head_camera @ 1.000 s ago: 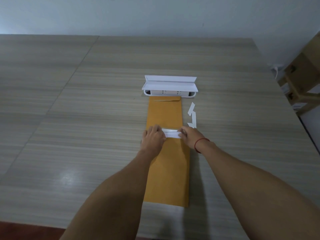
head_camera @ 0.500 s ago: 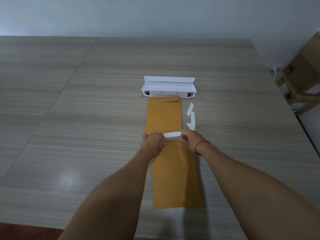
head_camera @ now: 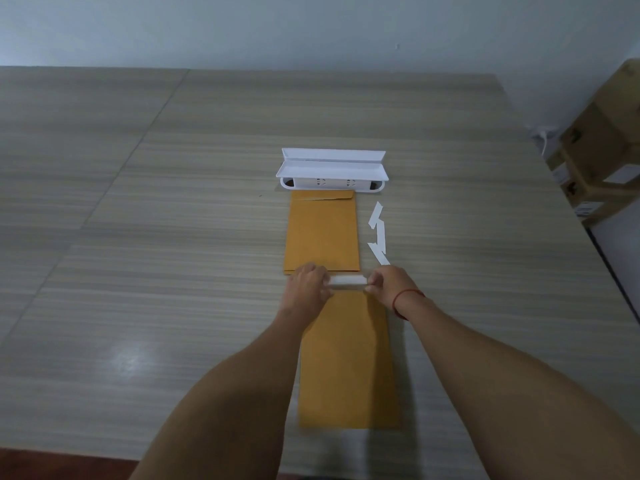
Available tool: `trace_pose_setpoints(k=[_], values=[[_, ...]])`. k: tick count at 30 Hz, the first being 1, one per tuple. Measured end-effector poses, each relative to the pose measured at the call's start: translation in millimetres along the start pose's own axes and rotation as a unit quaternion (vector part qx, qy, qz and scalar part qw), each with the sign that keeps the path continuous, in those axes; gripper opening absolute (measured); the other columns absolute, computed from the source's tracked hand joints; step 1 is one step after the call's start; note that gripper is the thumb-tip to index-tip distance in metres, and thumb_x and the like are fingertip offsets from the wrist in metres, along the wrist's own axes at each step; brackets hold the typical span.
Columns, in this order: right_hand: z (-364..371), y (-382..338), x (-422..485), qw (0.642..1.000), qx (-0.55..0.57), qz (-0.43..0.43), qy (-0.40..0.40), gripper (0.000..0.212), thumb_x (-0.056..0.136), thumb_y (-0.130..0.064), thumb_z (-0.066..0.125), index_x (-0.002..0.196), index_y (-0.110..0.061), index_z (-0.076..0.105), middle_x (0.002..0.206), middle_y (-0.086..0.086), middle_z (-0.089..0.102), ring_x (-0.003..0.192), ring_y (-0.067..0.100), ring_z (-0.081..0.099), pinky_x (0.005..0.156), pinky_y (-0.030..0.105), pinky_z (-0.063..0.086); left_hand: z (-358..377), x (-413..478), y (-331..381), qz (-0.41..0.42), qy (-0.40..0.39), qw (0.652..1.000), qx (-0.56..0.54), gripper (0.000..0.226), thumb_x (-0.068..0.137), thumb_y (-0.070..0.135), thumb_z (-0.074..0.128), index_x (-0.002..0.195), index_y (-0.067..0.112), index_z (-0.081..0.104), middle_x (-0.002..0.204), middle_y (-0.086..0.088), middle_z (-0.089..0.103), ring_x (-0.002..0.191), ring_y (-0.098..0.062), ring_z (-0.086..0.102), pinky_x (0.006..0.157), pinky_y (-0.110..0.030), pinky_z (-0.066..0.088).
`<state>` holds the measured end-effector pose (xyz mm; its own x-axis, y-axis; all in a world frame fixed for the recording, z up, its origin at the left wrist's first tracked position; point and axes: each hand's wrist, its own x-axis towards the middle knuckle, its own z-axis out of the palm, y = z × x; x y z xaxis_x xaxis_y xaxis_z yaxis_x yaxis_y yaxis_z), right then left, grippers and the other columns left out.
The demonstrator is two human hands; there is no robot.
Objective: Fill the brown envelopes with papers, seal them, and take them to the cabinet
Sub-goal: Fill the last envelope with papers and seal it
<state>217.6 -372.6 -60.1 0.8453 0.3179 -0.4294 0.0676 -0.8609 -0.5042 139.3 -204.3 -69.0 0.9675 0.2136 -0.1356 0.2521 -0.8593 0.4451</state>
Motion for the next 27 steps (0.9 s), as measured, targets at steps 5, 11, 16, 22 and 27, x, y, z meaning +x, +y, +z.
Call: trace_pose_setpoints(k=[5,11,16,22,27], values=[[12.1,6.3,-2.6,0.993,0.098,0.05,0.052,0.009,0.086,-0.018,0.067,0.084,-0.02,0.058,0.096,0.002,0.063,0.097,0.025,0.063,0.089,0.034,0.051,9.4,-13.4,-8.1,-0.023,-0.01,0.998,0.057,0.06,0.088,0.031,0.064,0.139,0.011,0.039,0.144,-0.003,0.038,0.134,-0.021,0.036,0.11,-0.034,0.035],[23.9,-5.0,-2.3,0.987,0.133,0.071,0.058,0.016,0.085,-0.022,0.069,0.097,-0.017,0.061,0.11,0.004,0.064,0.099,0.022,0.063,0.088,0.034,0.052,22.5,-20.9,-15.0,-0.039,-0.11,0.99,0.074,0.068,0.101,0.037,0.032,0.152,0.009,-0.003,0.161,-0.005,-0.009,0.15,-0.019,-0.005,0.123,-0.038,0.008],[29.7,-9.8,0.6,0.985,0.132,0.081,0.072,0.017,0.086,-0.023,0.069,0.1,-0.013,0.065,0.11,0.006,0.068,0.103,0.023,0.064,0.092,0.037,0.052,35.6,-23.4,-18.3,-0.041,-0.112,0.988,0.1,0.067,0.102,0.04,0.022,0.151,0.008,-0.009,0.161,-0.007,-0.014,0.149,-0.02,-0.01,0.122,-0.04,0.0],[31.4,-11.7,4.0,0.982,0.137,0.1,0.086,0.022,0.088,-0.025,0.067,0.102,-0.007,0.072,0.107,0.008,0.071,0.104,0.025,0.065,0.091,0.035,0.052,41.1,-19.8,-20.0,-0.046,-0.119,0.986,0.11,0.066,0.101,0.042,0.02,0.151,0.01,-0.01,0.161,-0.007,-0.014,0.149,-0.021,-0.011,0.121,-0.04,-0.003],[37.0,-14.5,8.2,0.98,0.128,0.117,0.101,0.024,0.088,-0.028,0.066,0.096,-0.007,0.076,0.099,0.009,0.074,0.097,0.027,0.067,0.085,0.031,0.053,37.7,-17.9,-18.6,-0.054,-0.143,0.981,0.118,0.066,0.101,0.042,0.018,0.15,0.011,-0.013,0.16,-0.006,-0.018,0.149,-0.02,-0.014,0.121,-0.04,-0.003]])
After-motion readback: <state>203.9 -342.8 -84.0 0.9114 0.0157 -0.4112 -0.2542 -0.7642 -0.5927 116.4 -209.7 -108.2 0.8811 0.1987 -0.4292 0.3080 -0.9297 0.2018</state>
